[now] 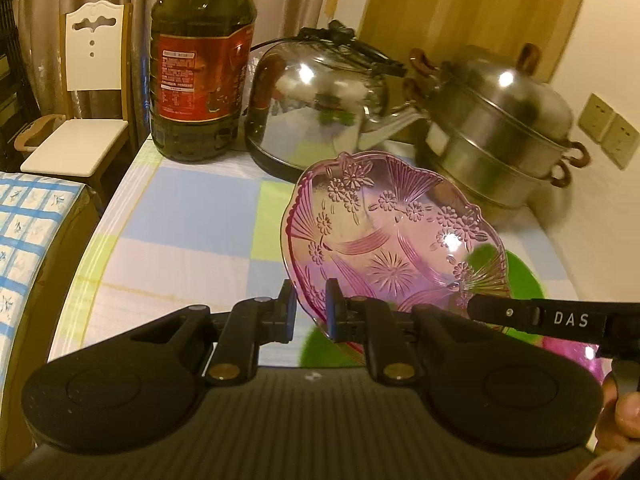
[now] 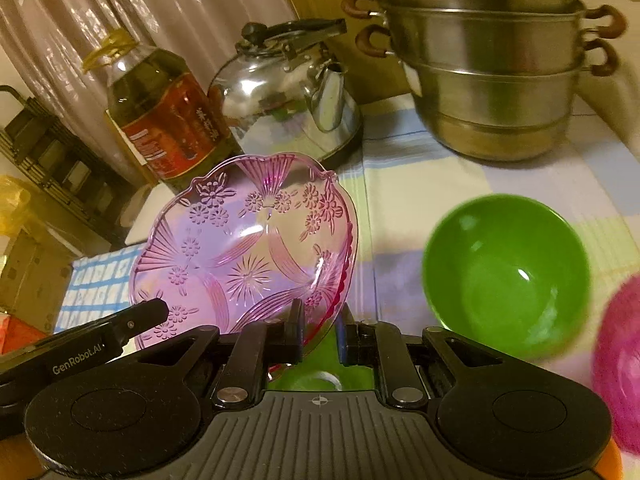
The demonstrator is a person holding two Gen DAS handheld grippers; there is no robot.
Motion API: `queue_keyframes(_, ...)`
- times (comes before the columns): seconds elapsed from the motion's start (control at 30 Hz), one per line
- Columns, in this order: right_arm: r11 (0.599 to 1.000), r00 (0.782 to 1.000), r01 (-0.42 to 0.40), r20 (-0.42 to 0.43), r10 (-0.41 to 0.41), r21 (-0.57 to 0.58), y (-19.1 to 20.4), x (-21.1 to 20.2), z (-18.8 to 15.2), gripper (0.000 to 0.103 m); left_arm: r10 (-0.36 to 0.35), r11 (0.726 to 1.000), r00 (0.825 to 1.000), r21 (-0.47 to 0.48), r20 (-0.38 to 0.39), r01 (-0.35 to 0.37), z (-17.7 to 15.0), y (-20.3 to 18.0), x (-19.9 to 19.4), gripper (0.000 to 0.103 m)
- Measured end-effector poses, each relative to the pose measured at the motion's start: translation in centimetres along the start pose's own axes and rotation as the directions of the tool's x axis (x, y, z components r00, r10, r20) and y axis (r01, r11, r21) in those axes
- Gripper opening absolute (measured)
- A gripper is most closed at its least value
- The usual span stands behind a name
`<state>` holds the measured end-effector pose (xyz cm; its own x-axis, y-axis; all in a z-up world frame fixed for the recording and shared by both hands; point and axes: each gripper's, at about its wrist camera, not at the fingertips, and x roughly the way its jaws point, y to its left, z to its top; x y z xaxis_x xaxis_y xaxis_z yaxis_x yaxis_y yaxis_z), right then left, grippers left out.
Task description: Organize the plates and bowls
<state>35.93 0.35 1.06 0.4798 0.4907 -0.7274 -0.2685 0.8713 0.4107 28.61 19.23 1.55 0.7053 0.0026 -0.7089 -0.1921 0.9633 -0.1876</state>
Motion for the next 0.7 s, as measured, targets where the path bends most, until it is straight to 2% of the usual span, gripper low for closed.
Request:
queue_keyframes(0.33, 0.999, 1.0, 0.007, 0.029, -0.008, 0.048, -1.3, -7.5, -5.6, 0.015, -0.017, 0.999, 1.0, 0.04, 0.008, 0.017, -4.7, -3.5, -6.2, 0.013)
queue_keyframes(0.7, 0.997, 0.998, 0.019, 0.065, -0.024, 0.079, -3.2, -13.3, -10.9, 0.015, -0.052, 0.998, 0.999, 0.039, -0.006, 0.052, -9.3, -6.1, -10.4, 0.013)
